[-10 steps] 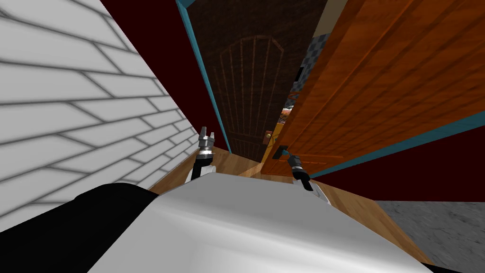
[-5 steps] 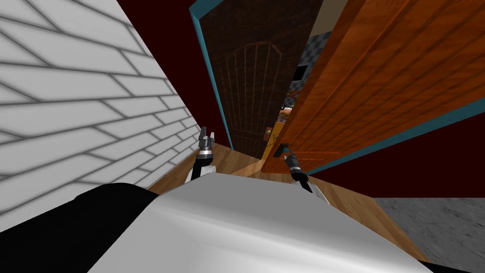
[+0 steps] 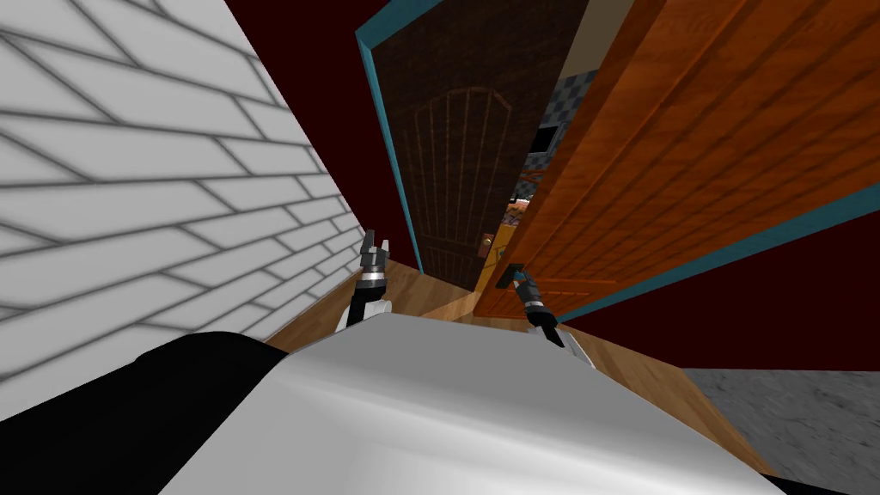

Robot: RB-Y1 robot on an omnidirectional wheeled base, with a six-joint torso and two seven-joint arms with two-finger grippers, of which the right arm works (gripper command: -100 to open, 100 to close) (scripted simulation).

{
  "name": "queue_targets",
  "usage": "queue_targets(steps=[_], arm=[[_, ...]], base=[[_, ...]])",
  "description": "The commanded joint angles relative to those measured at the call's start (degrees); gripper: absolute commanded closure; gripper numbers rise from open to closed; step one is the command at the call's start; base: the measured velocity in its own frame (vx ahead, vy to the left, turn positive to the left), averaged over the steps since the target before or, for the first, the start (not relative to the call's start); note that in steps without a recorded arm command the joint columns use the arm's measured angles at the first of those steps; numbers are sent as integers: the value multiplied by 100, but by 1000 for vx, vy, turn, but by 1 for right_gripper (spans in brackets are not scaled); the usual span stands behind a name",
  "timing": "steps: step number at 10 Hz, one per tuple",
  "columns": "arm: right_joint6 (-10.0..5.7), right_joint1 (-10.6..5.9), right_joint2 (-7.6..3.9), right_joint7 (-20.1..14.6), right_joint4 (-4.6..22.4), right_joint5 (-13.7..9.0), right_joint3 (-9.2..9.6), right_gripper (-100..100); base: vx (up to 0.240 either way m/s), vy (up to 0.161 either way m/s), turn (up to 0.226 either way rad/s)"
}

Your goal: Pull the door open

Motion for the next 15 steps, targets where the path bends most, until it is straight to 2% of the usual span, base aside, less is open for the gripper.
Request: queue_targets(steps=[1,2,7,8,11,15], arm=[[0,0,0,0,0,0,0,-100],[0,0,0,0,0,0,0,100],[0,0,0,0,0,0,0,100],[-104,64,-128,-106,12,15,41,100],[-329,182,-356,-322,20,43,146,100],[-617,333,-648,-597,30,78,281,100]], base=[[76,-14,8],[0,0,0],[-15,1,-3],[-114,-109,185],[-214,-140,243],[-205,-111,164]])
